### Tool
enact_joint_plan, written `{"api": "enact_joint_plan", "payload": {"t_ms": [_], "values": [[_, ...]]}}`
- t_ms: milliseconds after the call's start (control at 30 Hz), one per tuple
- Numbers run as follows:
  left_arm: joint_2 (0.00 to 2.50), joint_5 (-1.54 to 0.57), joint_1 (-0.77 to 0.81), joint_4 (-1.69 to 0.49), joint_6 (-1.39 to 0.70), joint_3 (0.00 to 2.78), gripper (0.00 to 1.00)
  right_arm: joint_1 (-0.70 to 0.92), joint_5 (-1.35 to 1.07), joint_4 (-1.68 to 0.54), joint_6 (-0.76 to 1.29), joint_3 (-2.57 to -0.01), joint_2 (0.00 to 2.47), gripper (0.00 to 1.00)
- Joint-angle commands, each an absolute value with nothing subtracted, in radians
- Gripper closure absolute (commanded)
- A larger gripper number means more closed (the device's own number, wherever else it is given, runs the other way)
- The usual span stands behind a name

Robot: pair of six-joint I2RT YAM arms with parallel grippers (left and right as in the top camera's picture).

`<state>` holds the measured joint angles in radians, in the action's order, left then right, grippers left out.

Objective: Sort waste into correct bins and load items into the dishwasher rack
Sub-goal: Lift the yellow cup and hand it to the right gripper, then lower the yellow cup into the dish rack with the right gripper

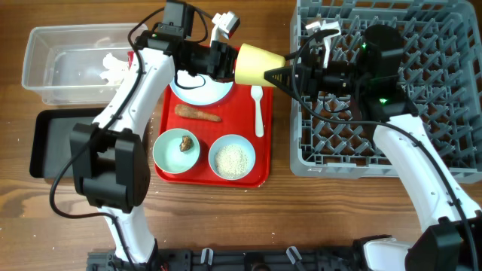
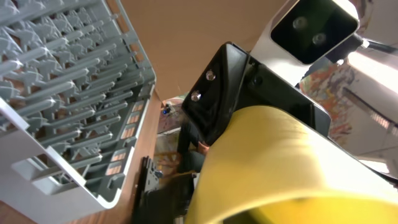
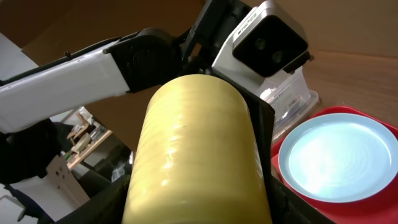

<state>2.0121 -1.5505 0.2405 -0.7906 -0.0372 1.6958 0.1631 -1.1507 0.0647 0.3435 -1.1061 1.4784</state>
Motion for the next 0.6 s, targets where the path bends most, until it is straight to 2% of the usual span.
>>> {"api": "enact_joint_plan", "payload": {"t_ms": [0,267,333,433,567], "values": [[1.990,-1.552,0.245,-0.788,-0.033,1.711,0.62,0.138,-1.171,0.066,0.343,-1.120,1.488,0.68],[1.990,-1.552,0.196,-0.788,-0.033,1.711,0.53,-0.064,-1.239,-0.050,0.323,-1.120,1.488,0.69],[1.990,-1.549,0.171,-0.781,-0.033,1.711,0.49,-0.103,-1.153,-0.160,0.282,-1.120,1.480,0.69],[1.990,-1.472,0.145,-0.773,-0.033,1.711,0.49,-0.118,-1.011,-0.300,0.231,-1.124,1.443,0.69],[1.990,-1.221,0.121,-0.782,-0.054,1.711,0.50,-0.110,-0.751,-0.572,0.174,-1.187,1.348,0.70]]}}
